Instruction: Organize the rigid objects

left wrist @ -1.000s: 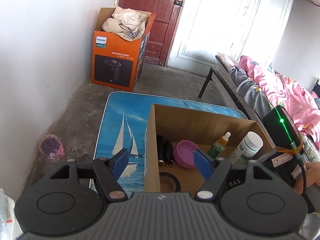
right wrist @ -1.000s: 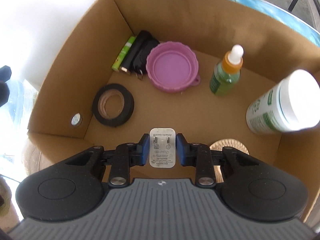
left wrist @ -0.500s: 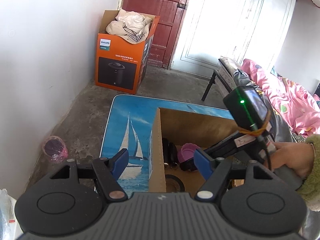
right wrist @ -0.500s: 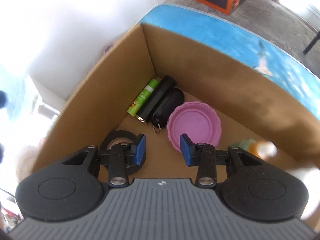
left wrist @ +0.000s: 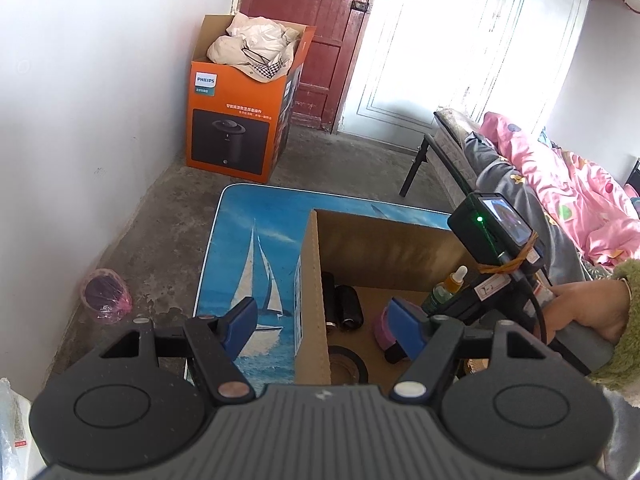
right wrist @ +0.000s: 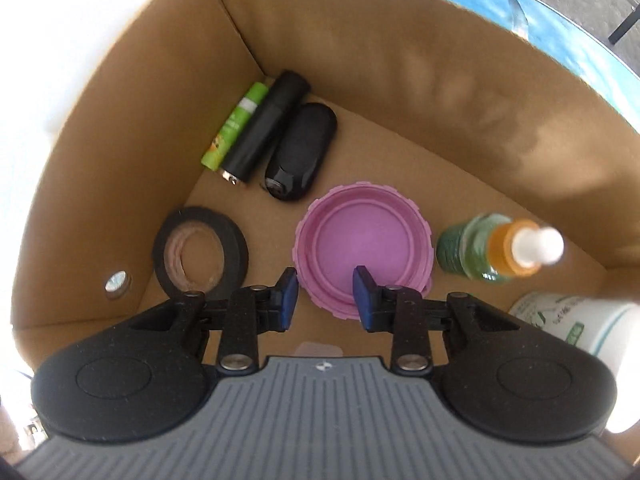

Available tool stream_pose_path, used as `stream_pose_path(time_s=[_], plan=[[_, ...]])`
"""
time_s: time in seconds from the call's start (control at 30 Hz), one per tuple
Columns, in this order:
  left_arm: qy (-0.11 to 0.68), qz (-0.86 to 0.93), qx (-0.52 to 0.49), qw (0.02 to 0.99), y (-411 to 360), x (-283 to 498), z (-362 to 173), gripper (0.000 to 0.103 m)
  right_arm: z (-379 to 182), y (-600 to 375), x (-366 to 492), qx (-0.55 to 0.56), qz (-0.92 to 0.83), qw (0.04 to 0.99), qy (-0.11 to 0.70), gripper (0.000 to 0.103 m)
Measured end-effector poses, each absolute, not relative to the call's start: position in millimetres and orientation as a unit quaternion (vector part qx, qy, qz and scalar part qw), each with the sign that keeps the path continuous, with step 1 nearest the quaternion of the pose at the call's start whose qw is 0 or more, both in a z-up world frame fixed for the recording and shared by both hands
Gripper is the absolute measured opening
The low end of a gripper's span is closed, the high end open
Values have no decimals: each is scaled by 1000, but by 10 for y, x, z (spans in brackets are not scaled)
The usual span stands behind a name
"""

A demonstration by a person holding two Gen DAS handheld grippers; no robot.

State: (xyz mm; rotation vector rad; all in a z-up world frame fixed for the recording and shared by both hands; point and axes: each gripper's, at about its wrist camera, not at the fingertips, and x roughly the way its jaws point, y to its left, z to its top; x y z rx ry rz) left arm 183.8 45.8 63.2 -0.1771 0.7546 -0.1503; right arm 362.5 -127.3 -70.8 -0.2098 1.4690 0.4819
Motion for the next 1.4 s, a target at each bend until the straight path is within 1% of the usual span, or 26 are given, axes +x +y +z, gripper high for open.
stream_pose_path(time_s=[0.1,0.17,0.27,0.33,0.4,0.47,0.5,0.53,0.57,0.6,0.63,0.73,0.83,0.9,1.1,1.4], plan=[[368,-73,-85,923,461,1828,641,73,-599,-1329,3596,-80,225,726,645,31],[366,-72,-83,924,462,1812,655,73,-415,-1382,3536,-65,234,745,622,38],[363,-71,-78,926,434,1762,696,74,-35,-1520,3363,-27,251,781,571,44],[358,-72,-76,928,407,1707,740,78,235,-1669,3178,8,262,801,539,46],[350,-75,-72,931,370,1647,791,82,523,-1847,2969,36,262,827,497,53],[343,-81,-66,934,316,1579,835,87,754,-2000,2631,51,252,854,453,67],[339,-85,-63,935,281,1538,851,91,834,-2053,2466,57,243,867,432,72],[336,-88,-59,936,244,1496,864,95,855,-2085,2282,63,230,879,412,83],[332,-90,-55,937,205,1451,872,97,905,-2162,2108,70,218,891,392,92],[328,-90,-51,939,160,1403,876,101,926,-2252,1903,80,203,903,371,96],[325,-89,-47,940,113,1358,877,103,938,-2330,1737,89,187,912,355,102],[331,-81,-29,940,-43,1259,857,103,879,-2462,1249,100,118,934,323,102],[346,-78,-17,935,-169,1201,806,103,682,-2535,975,100,56,941,318,102],[342,-72,-9,937,-232,1155,766,103,493,-2538,894,88,32,943,321,102],[347,-32,54,936,-496,1095,669,103,134,-2375,887,34,18,942,333,102],[362,-22,40,931,-549,1167,607,103,113,-2363,1064,36,18,937,348,102]])
